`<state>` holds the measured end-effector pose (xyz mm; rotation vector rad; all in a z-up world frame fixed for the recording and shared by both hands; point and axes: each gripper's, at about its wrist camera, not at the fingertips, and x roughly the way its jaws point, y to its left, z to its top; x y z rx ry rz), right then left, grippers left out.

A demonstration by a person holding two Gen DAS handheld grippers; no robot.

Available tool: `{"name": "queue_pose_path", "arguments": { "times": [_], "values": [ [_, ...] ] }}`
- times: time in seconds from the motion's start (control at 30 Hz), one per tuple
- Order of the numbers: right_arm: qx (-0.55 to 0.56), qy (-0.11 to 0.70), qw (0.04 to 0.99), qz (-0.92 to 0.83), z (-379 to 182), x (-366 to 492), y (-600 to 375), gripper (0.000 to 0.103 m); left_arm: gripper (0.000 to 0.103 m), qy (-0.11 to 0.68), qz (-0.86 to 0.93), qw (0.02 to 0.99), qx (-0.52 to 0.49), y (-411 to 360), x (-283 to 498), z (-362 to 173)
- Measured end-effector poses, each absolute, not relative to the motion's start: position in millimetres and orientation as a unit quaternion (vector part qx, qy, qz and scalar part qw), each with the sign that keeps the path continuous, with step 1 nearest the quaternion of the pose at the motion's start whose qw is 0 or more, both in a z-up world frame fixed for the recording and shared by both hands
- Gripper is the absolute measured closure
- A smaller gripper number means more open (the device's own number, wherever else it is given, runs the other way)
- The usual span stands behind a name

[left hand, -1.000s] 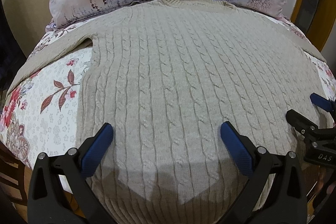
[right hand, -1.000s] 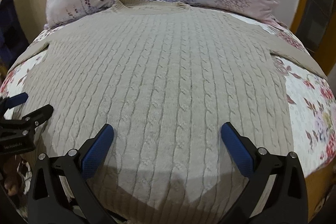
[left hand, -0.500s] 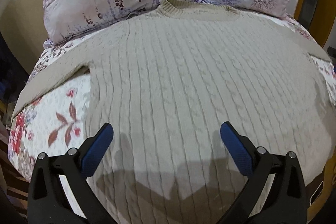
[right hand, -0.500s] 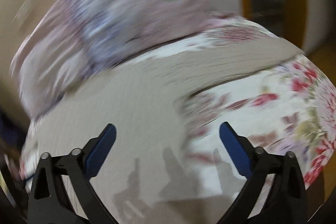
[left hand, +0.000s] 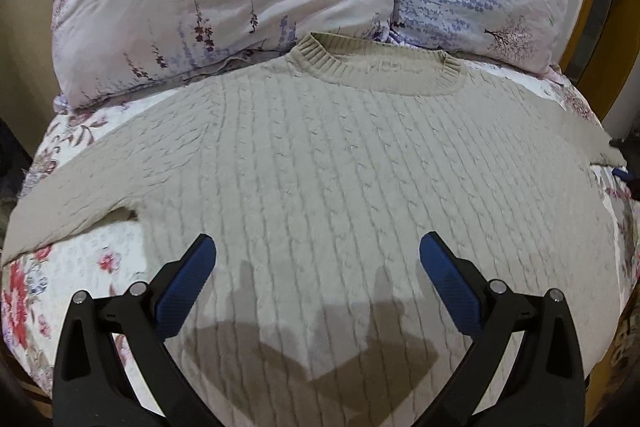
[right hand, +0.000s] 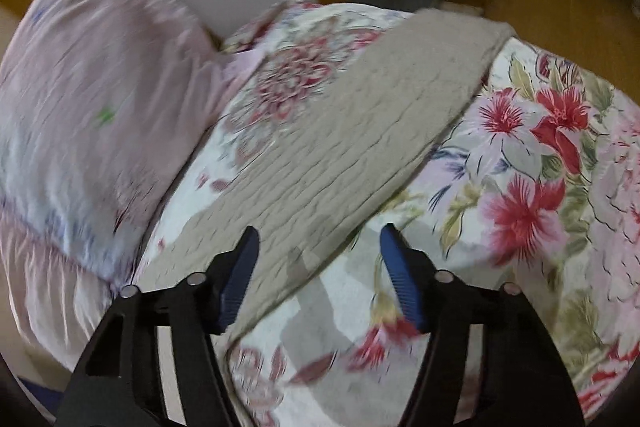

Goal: Fold small clothes
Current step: 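Grasp the side edge of the beige sweater with the right tool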

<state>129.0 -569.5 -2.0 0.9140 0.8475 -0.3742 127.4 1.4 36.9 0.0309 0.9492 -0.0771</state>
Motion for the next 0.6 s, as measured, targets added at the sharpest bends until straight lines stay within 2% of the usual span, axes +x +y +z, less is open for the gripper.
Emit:
{"name": "queue_pose_path", "arguments": {
  "times": [0.2, 0.3, 0.37, 0.47, 0.6],
  "values": [
    [0.456, 0.363, 0.787, -0.201, -9, 130, -592, 0.061, 0.002, 0.461, -0.067, 0.885, -0.017, 3, 139, 30],
    [0.454, 0.356, 0.789, -0.212, -12, 131, -599, 0.074, 0.002, 0.454, -0.065, 0.889, -0.013, 2, 141, 29],
    [0.442, 0.361, 0.791, -0.218, -13, 132, -600, 0.089, 0.002, 0.447, -0.062, 0.893, -0.006, 1, 143, 29],
    [0.441, 0.354, 0.798, -0.209, -10, 131, -599, 0.093, 0.002, 0.432, -0.049, 0.901, 0.008, 0, 144, 29],
    [0.39, 0.325, 0.841, -0.187, 20, 131, -580, 0.094, 0.002, 0.426, -0.033, 0.904, 0.022, 1, 147, 28]
  ]
}}
